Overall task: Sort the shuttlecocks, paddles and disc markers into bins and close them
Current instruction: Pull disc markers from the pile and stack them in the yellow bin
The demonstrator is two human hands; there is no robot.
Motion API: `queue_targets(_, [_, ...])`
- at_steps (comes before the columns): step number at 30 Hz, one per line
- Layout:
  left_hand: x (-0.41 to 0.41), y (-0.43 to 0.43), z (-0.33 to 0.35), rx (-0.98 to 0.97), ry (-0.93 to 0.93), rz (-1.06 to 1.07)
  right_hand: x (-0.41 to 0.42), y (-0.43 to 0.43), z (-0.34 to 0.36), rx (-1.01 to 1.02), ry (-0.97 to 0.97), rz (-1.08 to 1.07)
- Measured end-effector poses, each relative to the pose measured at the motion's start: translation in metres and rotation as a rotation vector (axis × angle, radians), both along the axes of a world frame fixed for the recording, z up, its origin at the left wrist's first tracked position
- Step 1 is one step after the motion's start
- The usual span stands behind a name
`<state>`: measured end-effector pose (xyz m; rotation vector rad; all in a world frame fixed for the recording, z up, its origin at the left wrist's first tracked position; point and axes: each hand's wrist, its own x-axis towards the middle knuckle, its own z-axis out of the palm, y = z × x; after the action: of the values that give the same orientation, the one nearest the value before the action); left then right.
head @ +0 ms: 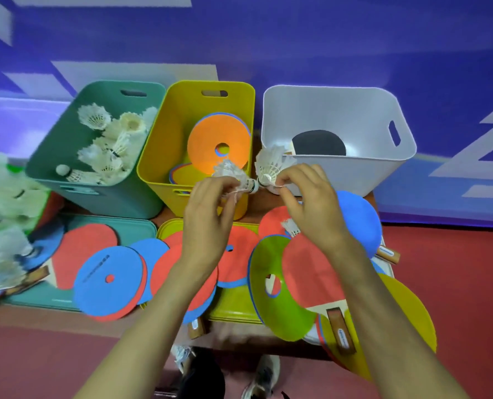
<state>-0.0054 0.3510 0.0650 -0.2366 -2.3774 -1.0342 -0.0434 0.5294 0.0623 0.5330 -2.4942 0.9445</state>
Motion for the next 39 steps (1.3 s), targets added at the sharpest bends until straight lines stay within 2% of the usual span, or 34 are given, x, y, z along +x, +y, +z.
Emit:
queue_targets(4, [-0.001,-0.057,0.012,-0.003,0.051,0.117,-0.009,-0.060,0.017,-0.037,0.004,0.087])
queue_targets(11, [-0.013,-0.183,0.016,0.012,-0.016,0.283,-0.041,-0.182,0.021,-0.040,-0.016,0.178])
queue_targets(20, [-0.088,-0.330,-0.004,-0.140,-0.307,0.262,-0.105,-0.312,0.006,0.083,-0.186,0.042])
queue_targets(26, [-0.151,-0.345,-0.024,-0.290,-0.355,0.101,-0.131,-0.335,-0.002,0.150,-0.297,-0.004])
queue_targets(30, [-0.176,-0.347,-0.041,-0.562,-0.577,-0.017,-0.139,-0.339,-0.004,0.243,-0.355,0.056])
queue_targets(33, [-0.183,-0.350,-0.047,-0.717,-0.693,-0.045,-0.147,-0.344,-0.006,0.395,-0.445,0.110])
queue_targets(39, [-0.194,-0.352,-0.055,-0.657,-0.781,-0.109,-0.165,-0.365,-0.013,0.717,-0.627,0.136])
